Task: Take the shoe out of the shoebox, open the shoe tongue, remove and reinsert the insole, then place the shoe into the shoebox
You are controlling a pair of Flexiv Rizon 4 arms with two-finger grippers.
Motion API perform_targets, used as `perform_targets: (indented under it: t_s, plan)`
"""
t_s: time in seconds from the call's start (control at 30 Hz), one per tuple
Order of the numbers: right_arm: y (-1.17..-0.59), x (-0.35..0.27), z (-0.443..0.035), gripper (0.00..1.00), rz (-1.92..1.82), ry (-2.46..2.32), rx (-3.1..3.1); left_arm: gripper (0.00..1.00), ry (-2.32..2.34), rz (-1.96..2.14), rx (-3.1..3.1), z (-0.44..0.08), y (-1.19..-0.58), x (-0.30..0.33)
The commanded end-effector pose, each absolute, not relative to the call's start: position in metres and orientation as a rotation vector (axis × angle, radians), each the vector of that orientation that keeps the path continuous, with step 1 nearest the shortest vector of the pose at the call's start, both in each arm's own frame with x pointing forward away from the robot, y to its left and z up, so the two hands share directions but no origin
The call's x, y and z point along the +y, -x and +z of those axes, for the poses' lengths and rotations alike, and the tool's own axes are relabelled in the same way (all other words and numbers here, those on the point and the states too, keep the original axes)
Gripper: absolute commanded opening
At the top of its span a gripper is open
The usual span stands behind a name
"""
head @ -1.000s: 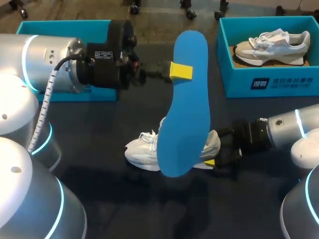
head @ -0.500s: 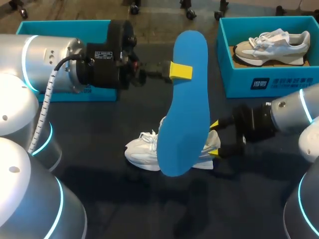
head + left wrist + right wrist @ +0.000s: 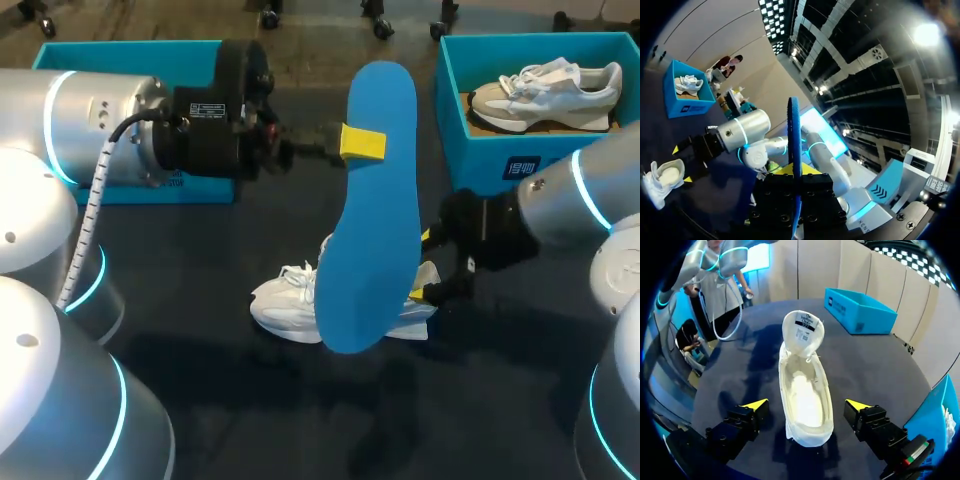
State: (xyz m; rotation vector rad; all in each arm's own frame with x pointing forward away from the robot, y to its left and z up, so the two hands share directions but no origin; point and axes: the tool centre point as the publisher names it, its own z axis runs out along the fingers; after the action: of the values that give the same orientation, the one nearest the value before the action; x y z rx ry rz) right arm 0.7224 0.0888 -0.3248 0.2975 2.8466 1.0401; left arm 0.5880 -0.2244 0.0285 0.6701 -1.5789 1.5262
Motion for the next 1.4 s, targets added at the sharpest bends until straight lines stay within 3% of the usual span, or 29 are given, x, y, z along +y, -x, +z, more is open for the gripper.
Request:
perform_targets:
  t_s: [0.03, 1.4]
  plan:
    - [-0.725, 0.098, -0.324, 1.00, 0.641, -0.333, 2.982, 0.00, -0.672, 1.525, -1.580, 0.027, -0.587, -0.224]
    - [-0.723, 0.100, -0.319, 1.00, 0.227, -0.348, 3.077, 0.00, -0.672, 1.525, -1.580, 0.027, -0.587, -0.224]
